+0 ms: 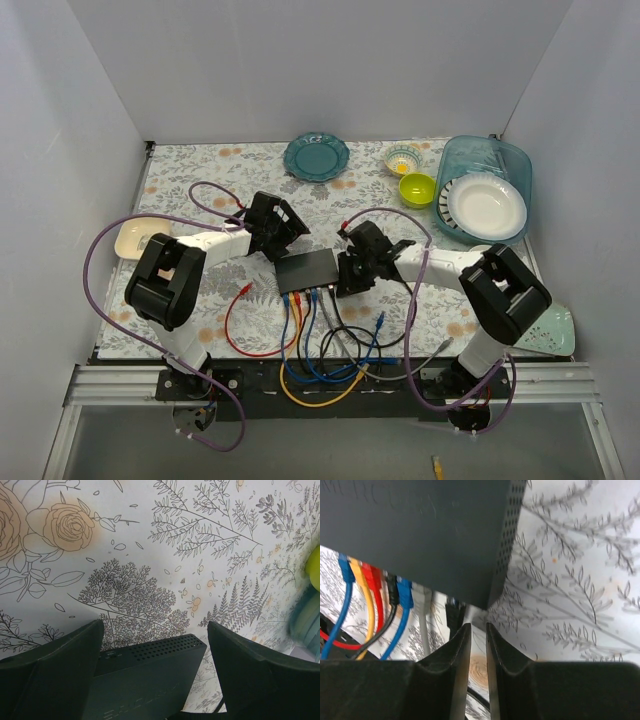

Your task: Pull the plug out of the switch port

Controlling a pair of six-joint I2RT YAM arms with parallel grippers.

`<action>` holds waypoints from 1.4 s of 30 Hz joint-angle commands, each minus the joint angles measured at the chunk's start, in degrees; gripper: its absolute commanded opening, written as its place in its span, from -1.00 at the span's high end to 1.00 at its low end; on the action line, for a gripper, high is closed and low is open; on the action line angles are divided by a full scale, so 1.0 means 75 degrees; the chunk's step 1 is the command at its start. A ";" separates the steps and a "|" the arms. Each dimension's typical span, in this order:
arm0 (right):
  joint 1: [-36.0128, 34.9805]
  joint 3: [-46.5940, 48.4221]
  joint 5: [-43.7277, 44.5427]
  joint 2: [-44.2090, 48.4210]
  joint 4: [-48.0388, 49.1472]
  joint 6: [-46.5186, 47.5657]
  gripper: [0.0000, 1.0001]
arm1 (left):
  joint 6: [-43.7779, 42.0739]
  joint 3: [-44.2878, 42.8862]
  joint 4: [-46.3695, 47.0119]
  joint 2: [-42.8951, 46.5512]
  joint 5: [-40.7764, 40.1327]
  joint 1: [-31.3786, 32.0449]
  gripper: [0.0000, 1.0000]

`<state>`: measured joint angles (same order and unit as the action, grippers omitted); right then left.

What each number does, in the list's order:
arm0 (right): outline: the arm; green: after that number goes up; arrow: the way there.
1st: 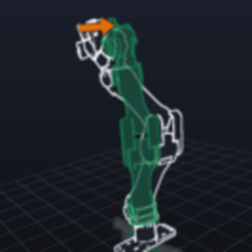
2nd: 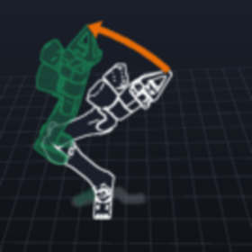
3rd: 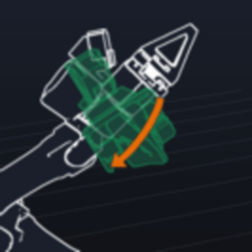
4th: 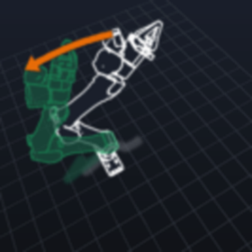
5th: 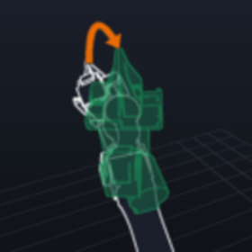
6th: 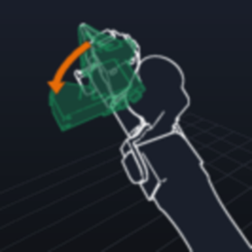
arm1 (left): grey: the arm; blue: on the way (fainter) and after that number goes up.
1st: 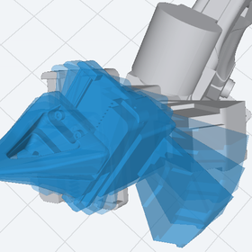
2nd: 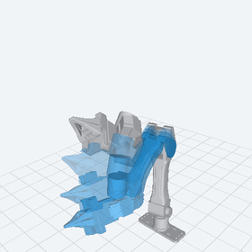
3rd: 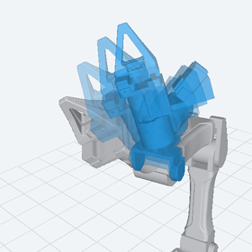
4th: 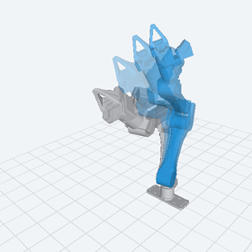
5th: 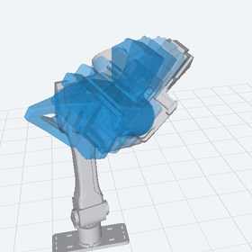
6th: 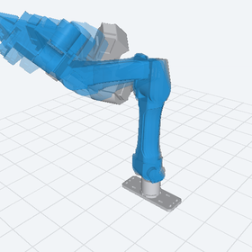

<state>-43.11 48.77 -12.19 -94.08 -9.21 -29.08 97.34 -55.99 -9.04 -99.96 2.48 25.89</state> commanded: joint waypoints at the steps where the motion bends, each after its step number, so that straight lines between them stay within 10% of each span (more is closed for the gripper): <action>1: 0.0181 0.0761 0.0125 -0.0650 0.0115 -0.0048 0.47 | -0.0217 0.0363 -0.1478 -0.0172 0.0103 0.0122 -0.72; 12: 0.0522 0.1291 0.0698 -0.0804 -0.0471 0.0174 0.46 | -0.0521 -0.0128 -0.1771 0.0179 -0.0527 0.0087 -0.72; 20: 0.0545 0.0062 0.0502 0.0450 -0.0109 -0.0165 -0.17 | -0.0416 -0.1031 -0.2556 0.1539 -0.1843 0.0052 -0.73; 25: 0.0545 -0.0397 -0.0308 0.0649 0.0957 -0.0761 -0.18 | -0.0710 -0.0541 -0.1750 0.1586 0.0616 0.0064 0.38; 29: 0.0569 -0.0713 -0.1056 0.0662 0.1906 -0.1440 -0.19 | -0.0463 0.0046 -0.1608 0.1621 0.1204 0.0064 0.74; 42: 0.0838 -0.1159 -0.1750 -0.0310 0.3911 -0.2802 -0.23 | -0.0814 0.1019 -0.1772 0.1657 0.1204 0.0064 1.00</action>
<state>-37.80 40.34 -23.24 -94.39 13.65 -46.72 92.62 -49.30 -22.13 -89.25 10.61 26.17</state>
